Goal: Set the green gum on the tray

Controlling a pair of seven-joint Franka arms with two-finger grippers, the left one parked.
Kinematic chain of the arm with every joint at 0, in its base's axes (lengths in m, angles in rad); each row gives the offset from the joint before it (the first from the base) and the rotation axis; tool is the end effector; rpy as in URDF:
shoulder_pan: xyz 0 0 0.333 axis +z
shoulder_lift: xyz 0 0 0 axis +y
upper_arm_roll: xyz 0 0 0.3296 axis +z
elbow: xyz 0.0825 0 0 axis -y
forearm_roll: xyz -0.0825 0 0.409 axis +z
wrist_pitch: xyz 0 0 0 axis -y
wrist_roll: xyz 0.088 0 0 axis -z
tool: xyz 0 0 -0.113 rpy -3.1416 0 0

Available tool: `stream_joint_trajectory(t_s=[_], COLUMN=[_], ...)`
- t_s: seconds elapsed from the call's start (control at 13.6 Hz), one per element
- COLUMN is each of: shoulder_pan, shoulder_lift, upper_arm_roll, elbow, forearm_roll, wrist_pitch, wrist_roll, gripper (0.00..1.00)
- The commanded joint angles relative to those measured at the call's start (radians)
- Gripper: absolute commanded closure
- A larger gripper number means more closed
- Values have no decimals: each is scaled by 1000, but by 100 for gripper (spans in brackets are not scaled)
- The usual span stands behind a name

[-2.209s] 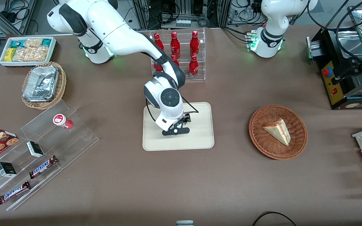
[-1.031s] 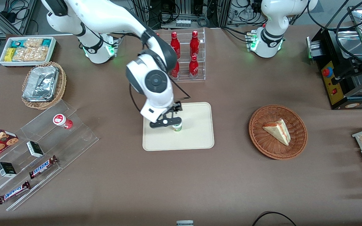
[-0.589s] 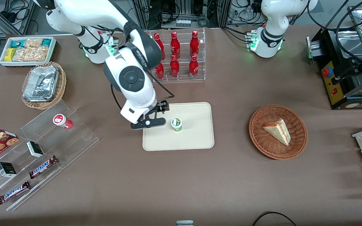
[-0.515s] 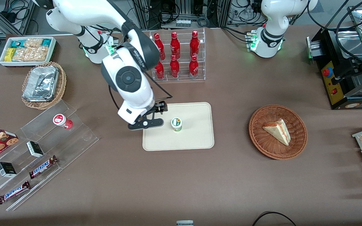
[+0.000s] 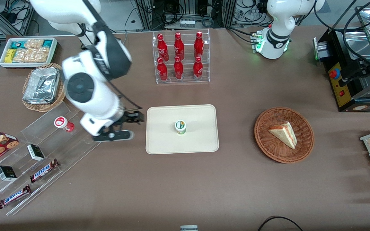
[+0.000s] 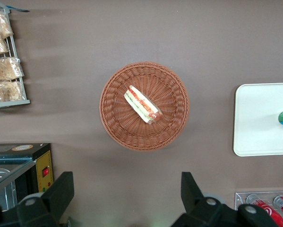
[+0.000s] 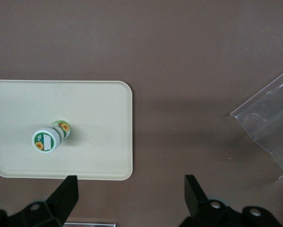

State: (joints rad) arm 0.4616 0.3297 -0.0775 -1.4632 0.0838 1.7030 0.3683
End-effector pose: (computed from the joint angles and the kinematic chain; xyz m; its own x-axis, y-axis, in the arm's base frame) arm 0.6241 0.2686 0.4888 0.9946 0.0052 -0.1034 0.0030 -0.9998 -0.0208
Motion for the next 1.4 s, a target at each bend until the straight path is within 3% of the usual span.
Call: stream_joint_trajectory(t_s=[0.0,0.22,0.66,0.88,1.33], shoulder_pan=[-101,-234,-423,-432,-462], shoulder_lift=[-79,-153,-290,-327,-379], upper_arm_roll=[11,15,24,24,22], elbow=[-48,-100,-207,-204,-177], forearm_roll=[24,24,-10,-68,-76], wrist_pitch=[-54,-84,-151,-200,-362], wrist_roll=[-72,-234,-339,-384,-374], gripper=[0,0,0,0,0])
